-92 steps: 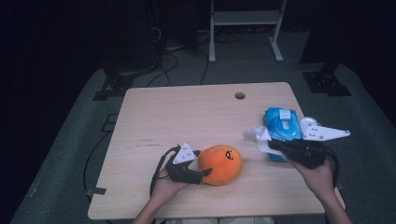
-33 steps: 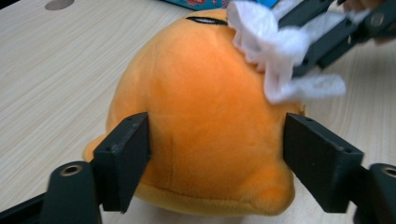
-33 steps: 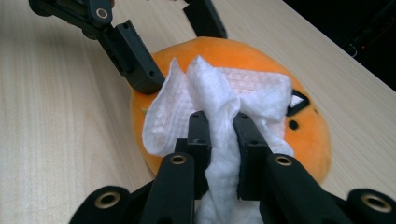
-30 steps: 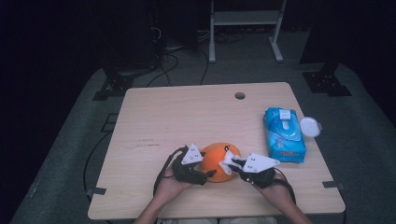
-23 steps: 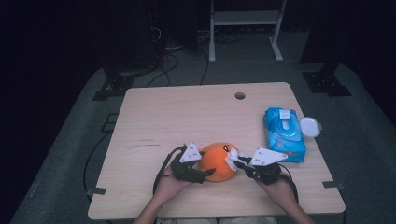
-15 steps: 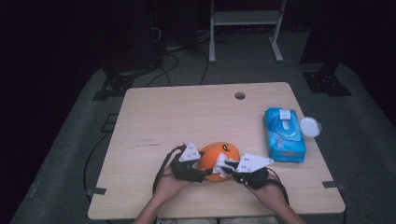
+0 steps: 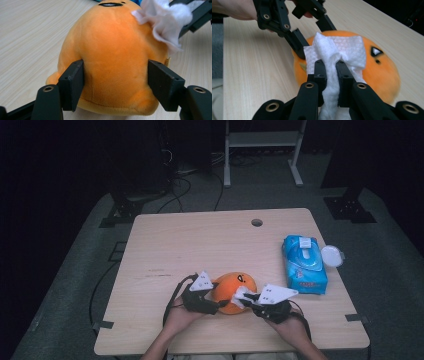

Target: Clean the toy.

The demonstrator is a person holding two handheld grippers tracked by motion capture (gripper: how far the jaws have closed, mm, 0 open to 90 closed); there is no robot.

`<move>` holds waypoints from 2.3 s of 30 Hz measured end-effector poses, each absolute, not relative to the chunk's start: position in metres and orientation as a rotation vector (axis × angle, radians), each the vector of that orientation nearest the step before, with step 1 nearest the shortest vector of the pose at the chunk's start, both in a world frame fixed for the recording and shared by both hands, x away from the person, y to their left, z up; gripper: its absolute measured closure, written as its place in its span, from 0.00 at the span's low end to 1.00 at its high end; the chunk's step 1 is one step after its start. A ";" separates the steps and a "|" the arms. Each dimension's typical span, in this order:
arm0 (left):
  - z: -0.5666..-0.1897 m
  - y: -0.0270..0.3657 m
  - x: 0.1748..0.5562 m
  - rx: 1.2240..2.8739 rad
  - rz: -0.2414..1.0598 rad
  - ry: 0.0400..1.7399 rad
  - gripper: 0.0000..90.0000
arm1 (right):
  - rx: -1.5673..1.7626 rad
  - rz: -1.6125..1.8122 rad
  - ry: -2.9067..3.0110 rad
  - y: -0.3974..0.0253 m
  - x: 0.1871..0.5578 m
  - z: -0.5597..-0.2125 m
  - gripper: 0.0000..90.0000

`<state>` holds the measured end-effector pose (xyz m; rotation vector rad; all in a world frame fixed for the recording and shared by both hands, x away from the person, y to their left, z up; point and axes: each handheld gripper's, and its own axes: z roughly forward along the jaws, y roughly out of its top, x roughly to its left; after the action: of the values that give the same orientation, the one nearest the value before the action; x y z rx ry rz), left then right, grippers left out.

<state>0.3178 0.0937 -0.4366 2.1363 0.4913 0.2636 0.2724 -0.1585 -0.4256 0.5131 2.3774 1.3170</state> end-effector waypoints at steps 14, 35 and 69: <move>-0.438 0.094 0.318 2.143 0.254 0.453 0.38 | 0.631 1.325 2.329 -0.177 0.284 -0.428 0.89; -0.434 0.090 0.320 2.131 0.231 0.449 0.35 | 0.525 1.317 2.344 -0.156 0.275 -0.422 0.90; -0.434 0.086 0.313 2.124 0.233 0.438 0.40 | 0.510 1.303 2.321 -0.151 0.276 -0.419 0.89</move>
<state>0.3126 0.0863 -0.4343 2.1235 0.4377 0.2332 0.2759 -0.1511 -0.4192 0.5102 2.3206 1.3027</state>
